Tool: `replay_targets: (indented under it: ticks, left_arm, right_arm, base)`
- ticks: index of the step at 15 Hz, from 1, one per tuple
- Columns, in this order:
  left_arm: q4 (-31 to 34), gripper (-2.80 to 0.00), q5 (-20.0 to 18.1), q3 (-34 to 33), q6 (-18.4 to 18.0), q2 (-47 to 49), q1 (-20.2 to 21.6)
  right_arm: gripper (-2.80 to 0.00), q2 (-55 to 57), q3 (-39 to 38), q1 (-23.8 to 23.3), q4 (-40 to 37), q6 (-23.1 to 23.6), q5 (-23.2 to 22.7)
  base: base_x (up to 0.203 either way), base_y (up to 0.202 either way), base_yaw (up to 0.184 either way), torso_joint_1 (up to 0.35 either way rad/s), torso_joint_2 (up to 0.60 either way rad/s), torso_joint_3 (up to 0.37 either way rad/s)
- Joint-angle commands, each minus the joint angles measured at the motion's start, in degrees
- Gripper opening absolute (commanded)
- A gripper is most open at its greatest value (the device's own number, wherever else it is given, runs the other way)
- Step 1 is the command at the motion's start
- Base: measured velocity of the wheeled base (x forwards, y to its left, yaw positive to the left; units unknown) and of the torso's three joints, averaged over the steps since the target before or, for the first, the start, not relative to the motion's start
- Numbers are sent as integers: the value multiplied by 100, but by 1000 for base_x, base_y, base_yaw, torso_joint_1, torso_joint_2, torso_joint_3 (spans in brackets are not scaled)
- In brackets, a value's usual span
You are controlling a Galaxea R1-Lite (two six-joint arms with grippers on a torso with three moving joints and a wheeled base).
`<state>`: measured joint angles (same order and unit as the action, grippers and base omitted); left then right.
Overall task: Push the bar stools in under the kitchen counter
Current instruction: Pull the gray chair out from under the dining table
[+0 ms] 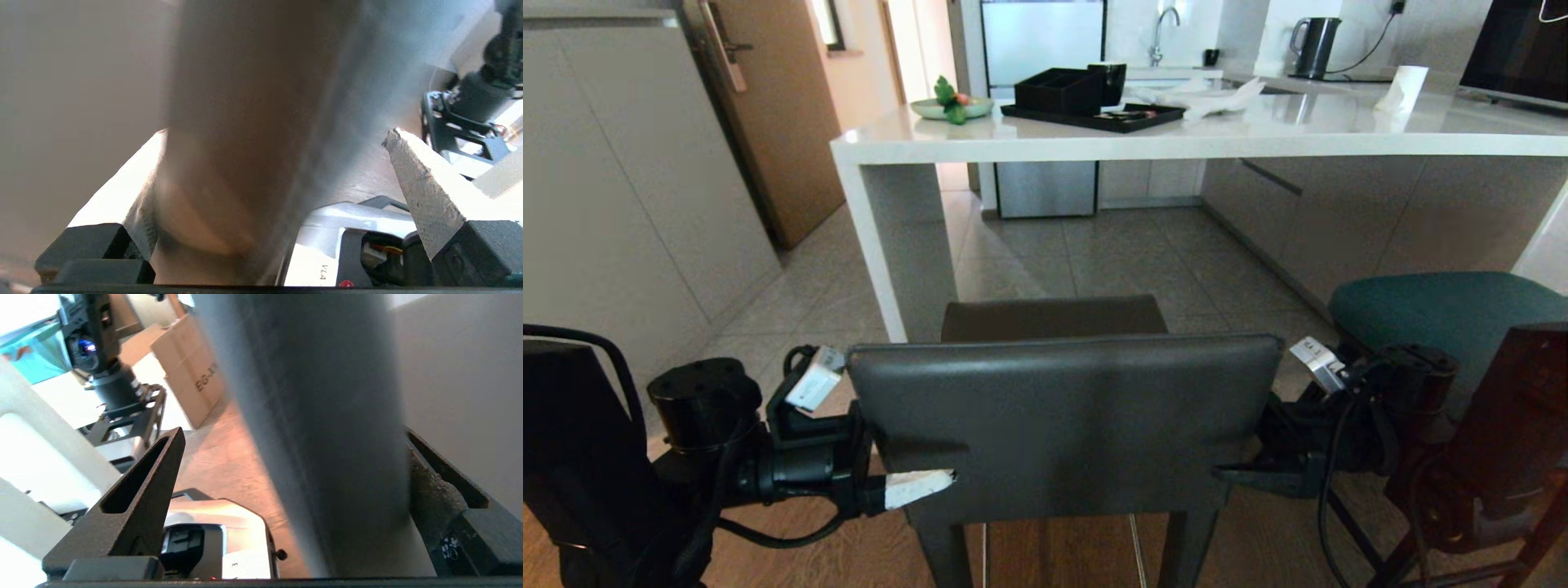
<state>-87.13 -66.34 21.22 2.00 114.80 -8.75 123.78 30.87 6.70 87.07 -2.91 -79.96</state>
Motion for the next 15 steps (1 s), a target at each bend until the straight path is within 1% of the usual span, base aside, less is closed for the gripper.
replay_targets:
  ticks: [1, 2, 4, 5, 7, 9, 12, 15]
  left_arm:
    - [-54, 0, -10, 13, 1, -1, 14]
    - [-54, 0, -3, 29, 2, -1, 31]
    - [-54, 0, 203, 57, -6, 7, 48]
    - [-54, 0, 224, 57, -7, 7, 67]
    - [-54, 0, 277, 60, 16, -1, 212]
    - [-54, 0, 354, 34, 37, -19, 454]
    - [-54, 0, 339, -189, 7, -49, 726]
    - [-54, 0, 349, -372, 2, -278, 712]
  right_arm:
    - [0, -12, 7, -19, 60, 1, -20]
    - [0, -19, 7, -26, 60, 1, -20]
    - [0, -38, 7, -37, 60, 1, -13]
    - [0, -47, 7, -49, 60, 1, -20]
    - [0, -103, 7, -137, 60, -7, -20]
    - [0, -161, -20, -315, 60, 8, -39]
    - [0, -299, -162, -575, 60, 3, -114]
    - [0, -461, -453, -689, 60, 123, -162]
  base:
    - [0, 0, 0, 0, 0, 0]
    - [0, 0, 0, 0, 0, 0]
    - [0, 0, 0, 0, 0, 0]
    - [0, 0, 0, 0, 0, 0]
    - [0, 0, 0, 0, 0, 0]
    - [0, 0, 0, 0, 0, 0]
    - [0, 0, 0, 0, 0, 0]
    - [0, 0, 0, 0, 0, 0]
